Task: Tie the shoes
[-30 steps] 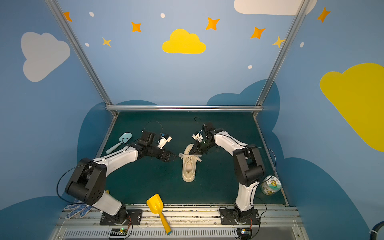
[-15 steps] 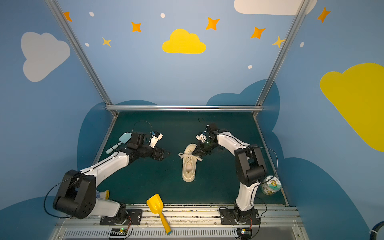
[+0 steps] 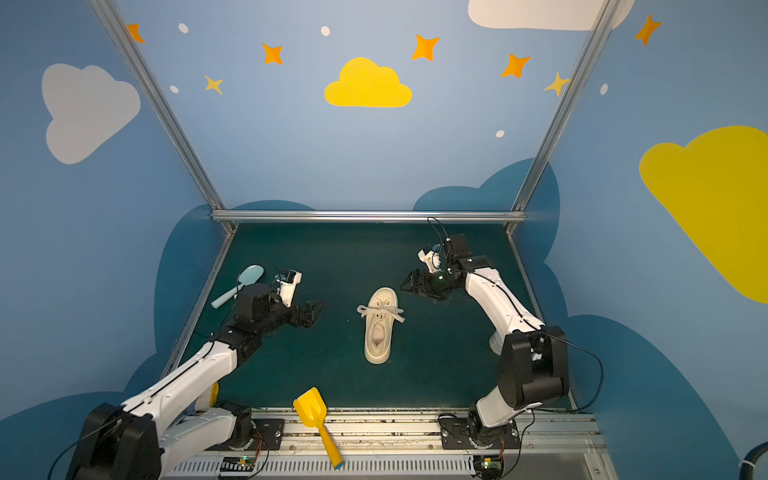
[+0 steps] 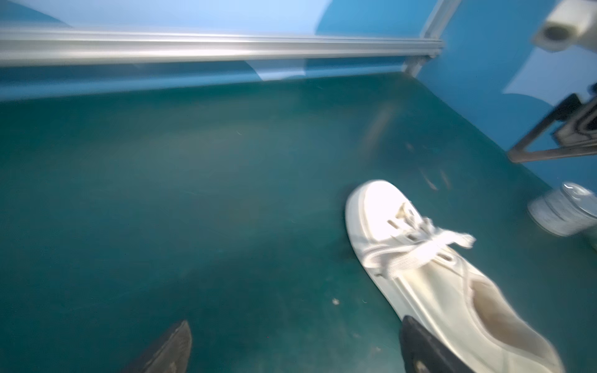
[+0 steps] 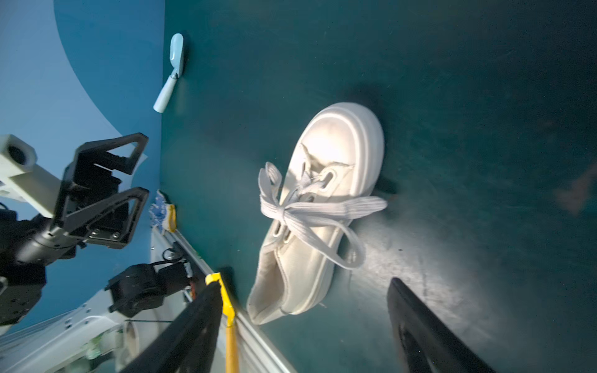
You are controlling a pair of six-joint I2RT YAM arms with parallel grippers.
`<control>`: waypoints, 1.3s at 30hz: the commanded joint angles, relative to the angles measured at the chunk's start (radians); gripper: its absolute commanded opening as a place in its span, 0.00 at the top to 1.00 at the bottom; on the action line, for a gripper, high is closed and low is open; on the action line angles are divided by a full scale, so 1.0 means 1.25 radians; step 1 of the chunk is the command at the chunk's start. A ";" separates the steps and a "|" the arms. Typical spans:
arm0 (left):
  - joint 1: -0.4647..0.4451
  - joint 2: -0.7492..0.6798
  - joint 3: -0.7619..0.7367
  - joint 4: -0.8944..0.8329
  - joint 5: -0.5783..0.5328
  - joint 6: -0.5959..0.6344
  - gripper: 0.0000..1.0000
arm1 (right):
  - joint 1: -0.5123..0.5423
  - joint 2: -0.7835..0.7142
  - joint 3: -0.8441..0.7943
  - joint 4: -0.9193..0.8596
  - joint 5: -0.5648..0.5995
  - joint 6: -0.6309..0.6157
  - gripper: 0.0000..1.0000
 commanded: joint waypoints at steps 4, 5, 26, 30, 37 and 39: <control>0.004 -0.098 -0.058 0.081 -0.192 0.130 0.00 | -0.068 -0.079 -0.067 0.060 0.113 -0.004 0.13; 0.005 -0.105 -0.060 0.070 -0.209 0.147 0.00 | -0.079 -0.095 -0.090 0.089 0.131 -0.002 0.12; 0.187 0.248 -0.189 0.582 -0.290 0.038 0.00 | -0.166 -0.184 -0.568 0.794 0.546 -0.059 0.11; 0.223 0.332 -0.189 0.649 -0.240 0.015 0.00 | -0.183 -0.175 -0.595 0.878 0.554 -0.076 0.11; 0.251 0.380 -0.149 0.617 -0.164 0.015 0.00 | -0.195 -0.112 -0.680 1.068 0.494 -0.083 0.11; 0.250 0.393 -0.109 0.561 -0.156 0.011 0.00 | -0.195 -0.096 -0.638 1.013 0.465 -0.093 0.11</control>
